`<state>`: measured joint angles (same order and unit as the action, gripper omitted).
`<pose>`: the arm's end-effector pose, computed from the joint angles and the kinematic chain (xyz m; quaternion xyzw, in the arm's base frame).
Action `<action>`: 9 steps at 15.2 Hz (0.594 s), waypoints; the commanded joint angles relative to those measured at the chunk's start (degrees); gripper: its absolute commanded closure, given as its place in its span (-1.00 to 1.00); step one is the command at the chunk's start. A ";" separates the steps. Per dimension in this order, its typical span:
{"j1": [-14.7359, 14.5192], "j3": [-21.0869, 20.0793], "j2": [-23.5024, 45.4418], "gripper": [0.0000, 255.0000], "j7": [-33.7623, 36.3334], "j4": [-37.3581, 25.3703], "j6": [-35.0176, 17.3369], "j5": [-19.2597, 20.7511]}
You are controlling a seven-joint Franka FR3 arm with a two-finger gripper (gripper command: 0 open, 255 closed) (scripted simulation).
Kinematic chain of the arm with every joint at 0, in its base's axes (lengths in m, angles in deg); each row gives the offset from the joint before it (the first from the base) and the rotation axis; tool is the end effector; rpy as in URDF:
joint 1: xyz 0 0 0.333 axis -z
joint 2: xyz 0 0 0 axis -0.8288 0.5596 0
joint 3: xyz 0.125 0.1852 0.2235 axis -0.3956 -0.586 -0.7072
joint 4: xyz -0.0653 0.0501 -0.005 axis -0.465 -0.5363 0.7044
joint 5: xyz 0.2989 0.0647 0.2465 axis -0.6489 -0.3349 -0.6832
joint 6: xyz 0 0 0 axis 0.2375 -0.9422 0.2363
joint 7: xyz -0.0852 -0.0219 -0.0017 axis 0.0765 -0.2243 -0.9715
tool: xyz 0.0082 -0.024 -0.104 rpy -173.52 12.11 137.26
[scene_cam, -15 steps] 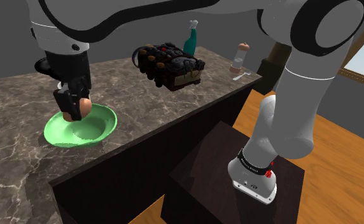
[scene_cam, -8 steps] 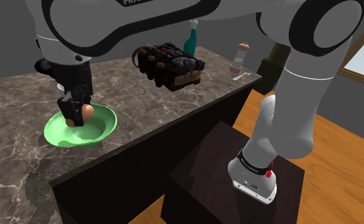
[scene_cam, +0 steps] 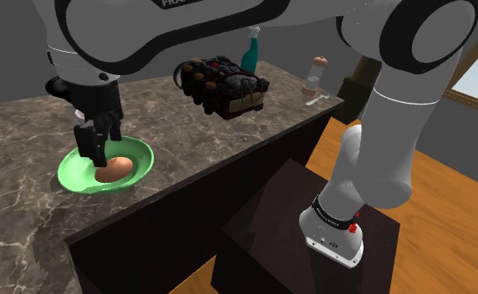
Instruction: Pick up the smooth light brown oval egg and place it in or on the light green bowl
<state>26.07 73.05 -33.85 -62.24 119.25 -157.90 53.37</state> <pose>0.4658 0.4118 0.4728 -0.9218 -0.3852 -0.0027 0.0435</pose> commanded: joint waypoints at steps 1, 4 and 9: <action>0.00 0.00 0.00 -1.00 0.00 0.00 0.00 0.00; 0.15 0.05 -0.65 -1.00 -0.06 -2.99 3.64 -0.10; 0.26 0.10 -0.97 -1.00 -0.07 -6.00 6.98 -0.14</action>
<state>26.32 73.15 -34.75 -62.29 113.33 -151.13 53.25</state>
